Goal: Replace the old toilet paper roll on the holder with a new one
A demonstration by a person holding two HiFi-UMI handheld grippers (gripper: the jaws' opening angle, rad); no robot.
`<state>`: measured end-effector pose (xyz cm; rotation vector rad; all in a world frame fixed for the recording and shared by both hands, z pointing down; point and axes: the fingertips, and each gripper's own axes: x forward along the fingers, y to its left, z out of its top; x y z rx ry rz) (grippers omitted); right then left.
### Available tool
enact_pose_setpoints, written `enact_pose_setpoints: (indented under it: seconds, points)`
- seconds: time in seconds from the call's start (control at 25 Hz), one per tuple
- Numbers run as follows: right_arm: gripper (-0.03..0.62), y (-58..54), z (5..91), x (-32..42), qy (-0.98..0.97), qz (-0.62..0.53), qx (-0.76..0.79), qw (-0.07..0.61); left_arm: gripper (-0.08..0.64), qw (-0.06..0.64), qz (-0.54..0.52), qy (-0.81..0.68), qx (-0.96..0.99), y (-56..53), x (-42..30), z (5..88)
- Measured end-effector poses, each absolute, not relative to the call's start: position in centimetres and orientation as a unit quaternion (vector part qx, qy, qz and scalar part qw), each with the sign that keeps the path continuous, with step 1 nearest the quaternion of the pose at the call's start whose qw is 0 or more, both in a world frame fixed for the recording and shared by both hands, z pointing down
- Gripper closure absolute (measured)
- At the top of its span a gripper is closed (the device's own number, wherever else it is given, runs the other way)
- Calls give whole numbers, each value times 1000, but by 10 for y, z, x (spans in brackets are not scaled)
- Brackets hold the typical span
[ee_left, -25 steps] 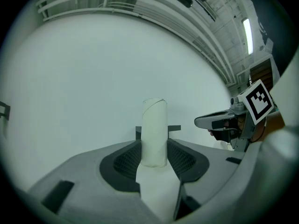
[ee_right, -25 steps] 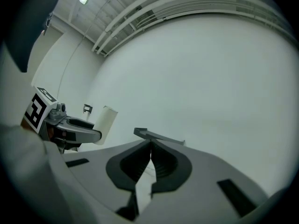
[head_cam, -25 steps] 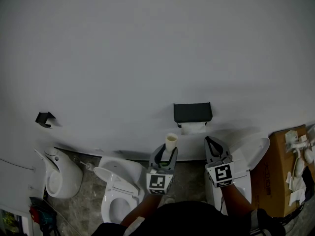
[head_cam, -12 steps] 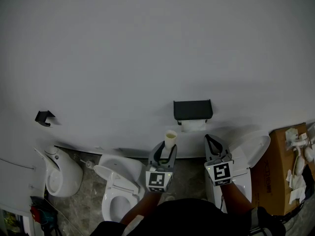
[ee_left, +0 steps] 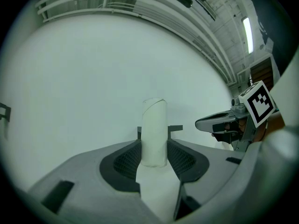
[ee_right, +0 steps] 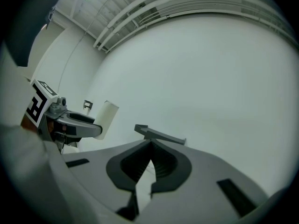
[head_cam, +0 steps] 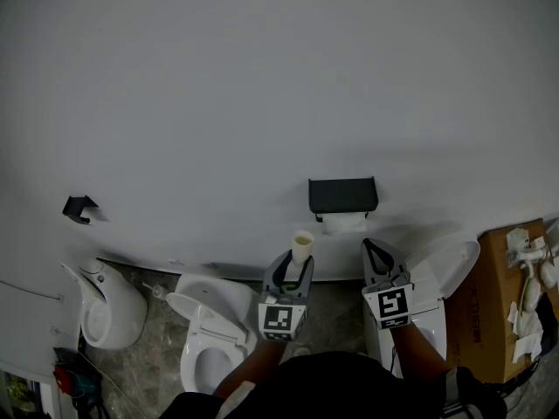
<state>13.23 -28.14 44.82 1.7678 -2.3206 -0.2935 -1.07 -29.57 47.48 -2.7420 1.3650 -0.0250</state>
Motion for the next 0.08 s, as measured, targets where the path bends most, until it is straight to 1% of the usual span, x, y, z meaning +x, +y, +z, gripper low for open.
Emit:
enact_pose_setpoints:
  seconds: [0.08]
  points:
    - [591, -282, 451, 131, -791, -94, 595, 105, 390, 37, -3, 448, -893, -295, -10, 472]
